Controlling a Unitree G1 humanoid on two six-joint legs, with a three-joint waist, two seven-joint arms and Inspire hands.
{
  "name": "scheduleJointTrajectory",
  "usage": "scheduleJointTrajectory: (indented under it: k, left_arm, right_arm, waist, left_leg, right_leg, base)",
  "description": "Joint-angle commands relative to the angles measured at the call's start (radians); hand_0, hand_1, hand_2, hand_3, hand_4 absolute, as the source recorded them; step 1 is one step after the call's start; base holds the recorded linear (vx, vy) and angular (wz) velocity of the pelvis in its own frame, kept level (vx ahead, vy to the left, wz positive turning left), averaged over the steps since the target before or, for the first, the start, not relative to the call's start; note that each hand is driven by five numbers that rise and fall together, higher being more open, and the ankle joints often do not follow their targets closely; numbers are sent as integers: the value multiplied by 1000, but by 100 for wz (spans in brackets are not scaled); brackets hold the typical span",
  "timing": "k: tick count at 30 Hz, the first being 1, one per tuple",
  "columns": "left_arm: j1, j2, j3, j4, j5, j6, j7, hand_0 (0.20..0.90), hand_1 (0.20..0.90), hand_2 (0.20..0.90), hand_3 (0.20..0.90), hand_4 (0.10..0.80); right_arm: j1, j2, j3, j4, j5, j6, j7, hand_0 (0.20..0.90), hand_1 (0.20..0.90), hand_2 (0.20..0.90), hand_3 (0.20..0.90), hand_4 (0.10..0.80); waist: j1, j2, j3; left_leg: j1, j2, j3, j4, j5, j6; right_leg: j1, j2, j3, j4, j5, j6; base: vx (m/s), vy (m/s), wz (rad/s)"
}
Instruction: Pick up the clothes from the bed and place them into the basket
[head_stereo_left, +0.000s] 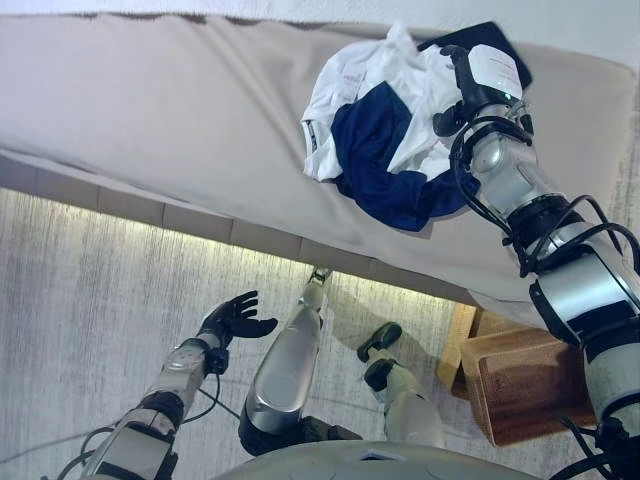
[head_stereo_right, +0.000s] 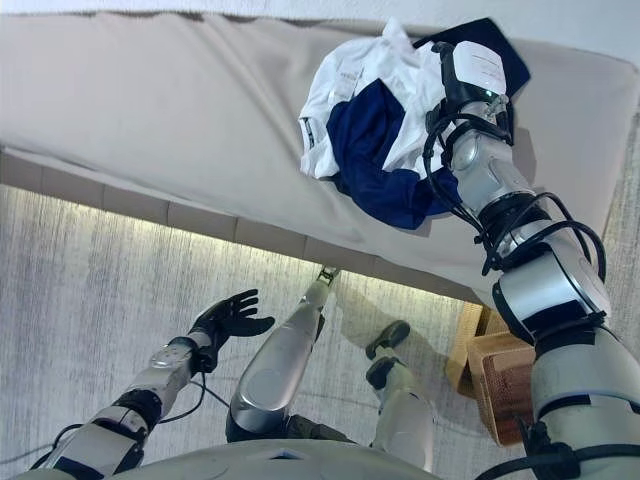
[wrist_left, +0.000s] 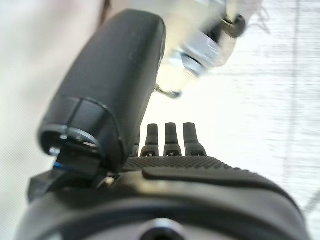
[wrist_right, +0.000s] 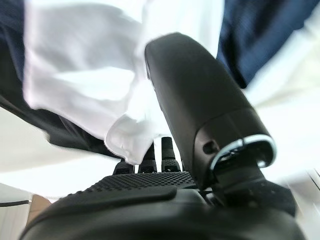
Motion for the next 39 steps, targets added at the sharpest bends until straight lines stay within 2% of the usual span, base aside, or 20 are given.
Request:
scheduleJointTrajectory:
  k: [1,4,7,8,9,11,14,17,19,20,22,24,25,28,35,39]
  left_arm:
    - [92,15,-43,6,-41,-46,-33,900,900,900,900,800]
    - [94,17,-44,2,-52,-61,-39,900,900,900,900,800]
    - [99,30,-29,-19,-46,-65,-45,900,900,900,900,800]
    - [103,37,-27,-32,-47,-60,-46,900,900,900,900,800]
    - [106,42,-23,-39,-45,-58,-47,900,900,900,900,800]
    - [119,47,-14,-42,-45,-63,-53,900,900,900,900,800]
    - [142,45,0,-58,-32,-52,-38,900,900,900,900,800]
    - [166,33,24,-41,-11,-47,-23,900,900,900,900,800]
    - [181,22,44,-30,3,-41,-19,900,900,900,900,800]
    - [194,12,62,-14,21,-44,-20,900,900,900,900,800]
    - [211,-6,80,3,44,-37,-17,900,900,900,900,800]
    - [234,-18,95,17,71,-33,-19,900,900,900,900,800]
    - [244,-25,100,21,84,-24,-18,900,900,900,900,800]
    - [270,-39,115,39,125,-5,-8,900,900,900,900,800]
    - [288,-54,137,85,199,80,20,900,900,900,900,800]
    - [278,-55,141,92,225,115,19,900,900,900,900,800]
  right_arm:
    - [-155,-48,64,-3,-114,45,35,900,900,900,900,800]
    - [-184,-31,102,36,-151,86,139,900,900,900,900,800]
    - [-200,-24,153,74,-223,131,337,900,900,900,900,800]
    - [-204,-28,169,73,-222,118,323,406,406,406,324,224]
    - [-211,-32,177,64,-202,112,276,300,300,300,200,100]
    - [-229,-31,167,31,-179,107,195,300,300,300,200,100]
    - [-252,-49,126,-81,-110,103,-20,300,300,300,200,100]
    - [-240,-89,5,-245,-76,44,-280,300,300,300,200,100]
    - [-209,-126,-80,-369,-78,6,-399,300,300,300,200,100]
    - [-172,-154,-159,-479,-80,-22,-495,300,300,300,200,100]
    - [-114,-184,-256,-628,-97,-31,-567,300,300,300,200,100]
    - [-44,-206,-345,-742,-124,-43,-629,300,300,300,200,100]
    - [-5,-223,-389,-802,-135,-38,-640,300,300,300,200,100]
    - [73,-278,-465,-885,-112,-38,-696,300,300,300,200,100]
    - [221,-419,-586,-915,-22,-42,-717,300,300,300,200,100]
    - [268,-475,-631,-917,-16,-34,-756,300,300,300,200,100]
  waist:
    - [27,9,-22]
    - [41,9,-16]
    - [56,0,-11]
    - [60,-3,-10]
    - [62,-6,-10]
    - [63,-10,-14]
    - [56,-24,-23]
    - [32,-45,-47]
    - [13,-54,-64]
    - [-4,-59,-82]
    - [-32,-62,-116]
    - [-55,-62,-154]
    - [-68,-59,-178]
    - [-104,-65,-244]
    - [-205,-70,-385]
    - [-252,-70,-421]
  left_leg:
    - [6,-35,-4,43,-133,69]
    - [-1,-33,-10,47,-131,67]
    - [2,-28,-20,39,-129,63]
    - [7,-26,-24,36,-127,61]
    - [12,-24,-27,33,-127,59]
    - [22,-20,-30,33,-131,55]
    - [47,-13,-28,22,-139,50]
    - [85,-5,-20,8,-154,49]
    - [115,-2,-13,-8,-161,50]
    - [140,-2,-7,-21,-168,52]
    - [178,-3,5,-39,-178,54]
    - [214,-7,17,-53,-188,59]
    - [219,-11,29,-52,-172,67]
    - [273,-15,55,-66,-188,73]
    - [412,-10,130,-108,-226,83]
    - [449,-9,164,-125,-234,84]
  right_leg:
    - [-26,-16,-21,160,-75,-51]
    - [-28,-17,-31,164,-80,-52]
    - [-15,-7,-38,150,-85,-51]
    - [-8,-3,-41,143,-84,-50]
    - [1,2,-41,137,-83,-49]
    - [13,9,-39,132,-85,-50]
    - [41,25,-30,103,-78,-47]
    - [73,43,-4,70,-76,-45]
    - [94,52,14,50,-75,-43]
    - [110,58,31,33,-74,-41]
    - [135,65,54,7,-73,-37]
    - [161,73,74,-23,-67,-32]
    - [168,75,70,-46,-39,-31]
    - [208,86,97,-93,-25,-19]
    - [274,111,176,-172,6,-10]
    - [285,124,210,-208,30,-10]
  base:
    - [28,10,12]
    - [37,-14,0]
    - [51,-72,-2]
    - [57,-73,2]
    - [52,-52,7]
    - [38,-33,8]
    - [30,-42,0]
    - [44,-22,-6]
    - [51,-4,-15]
    - [58,4,-15]
    - [67,34,-18]
    - [21,79,-27]
    - [-19,102,-24]
    - [34,38,-18]
    - [57,-2,-37]
    - [-33,-35,-34]
